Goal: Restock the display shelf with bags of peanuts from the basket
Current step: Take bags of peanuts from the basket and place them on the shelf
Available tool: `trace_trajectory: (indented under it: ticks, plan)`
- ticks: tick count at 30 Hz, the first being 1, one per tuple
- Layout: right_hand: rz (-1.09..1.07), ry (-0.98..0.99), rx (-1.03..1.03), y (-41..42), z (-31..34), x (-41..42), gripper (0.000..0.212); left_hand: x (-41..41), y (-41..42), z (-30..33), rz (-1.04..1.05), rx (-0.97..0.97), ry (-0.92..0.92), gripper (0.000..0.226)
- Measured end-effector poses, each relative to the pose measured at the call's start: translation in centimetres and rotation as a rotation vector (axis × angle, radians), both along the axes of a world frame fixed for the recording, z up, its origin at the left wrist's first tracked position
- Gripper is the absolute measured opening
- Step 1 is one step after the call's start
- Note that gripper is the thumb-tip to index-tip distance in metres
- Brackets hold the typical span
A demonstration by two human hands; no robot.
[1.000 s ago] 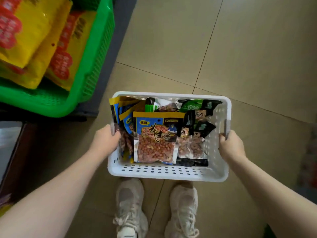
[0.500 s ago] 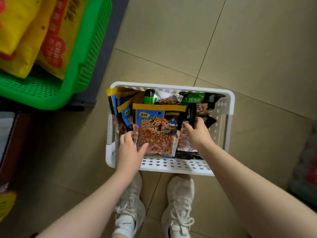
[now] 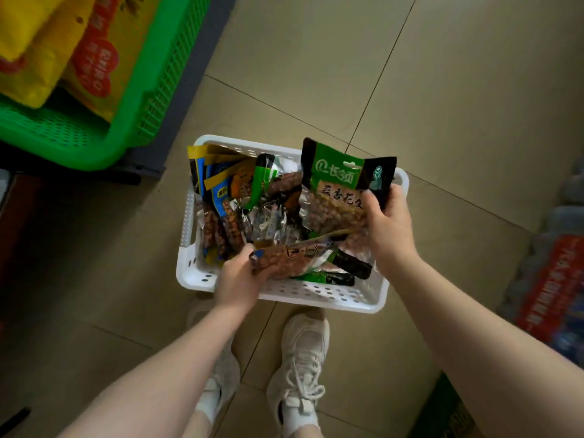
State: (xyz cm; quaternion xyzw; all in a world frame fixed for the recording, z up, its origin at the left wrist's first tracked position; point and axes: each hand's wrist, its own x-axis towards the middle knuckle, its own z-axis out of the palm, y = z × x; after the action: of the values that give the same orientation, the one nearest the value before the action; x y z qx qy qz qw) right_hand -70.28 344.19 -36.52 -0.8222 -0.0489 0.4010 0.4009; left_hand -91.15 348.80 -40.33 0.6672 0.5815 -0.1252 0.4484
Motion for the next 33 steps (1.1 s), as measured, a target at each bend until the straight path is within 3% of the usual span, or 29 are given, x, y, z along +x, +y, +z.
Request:
trace_trajectory:
  ticks: [4,9,15,18,22,25,29,33]
  plan:
    - [0.132,-0.266,-0.077,1.7,4.8,1.0,0.006,-0.1,0.8,4.4,-0.162,0.151,0.079,0.032]
    - [0.297,-0.362,-0.123,2.5,14.5,0.4,0.013,-1.5,4.1,14.2,-0.477,0.262,0.29,0.043]
    - [0.469,-0.361,-0.054,6.2,35.9,-1.5,0.017,-5.1,7.8,36.0,-0.475,0.363,0.316,0.038]
    - [0.543,-0.37,0.092,8.0,46.4,-3.1,0.017,-7.5,8.3,46.7,-0.471,0.464,0.373,0.04]
    - [0.633,-0.41,0.344,10.4,57.6,-6.0,0.015,-10.9,7.4,60.0,-0.351,0.664,0.425,0.042]
    - [0.664,-0.429,0.545,12.5,65.3,-9.8,0.01,-14.2,5.8,69.1,-0.226,0.971,0.431,0.043]
    - [0.771,-0.433,0.789,15.2,73.8,-16.2,0.022,-20.4,3.3,77.3,-0.012,1.196,0.433,0.035]
    - [0.853,-0.377,1.046,16.8,81.7,-23.1,0.014,-27.3,0.4,85.4,0.312,1.4,0.442,0.038]
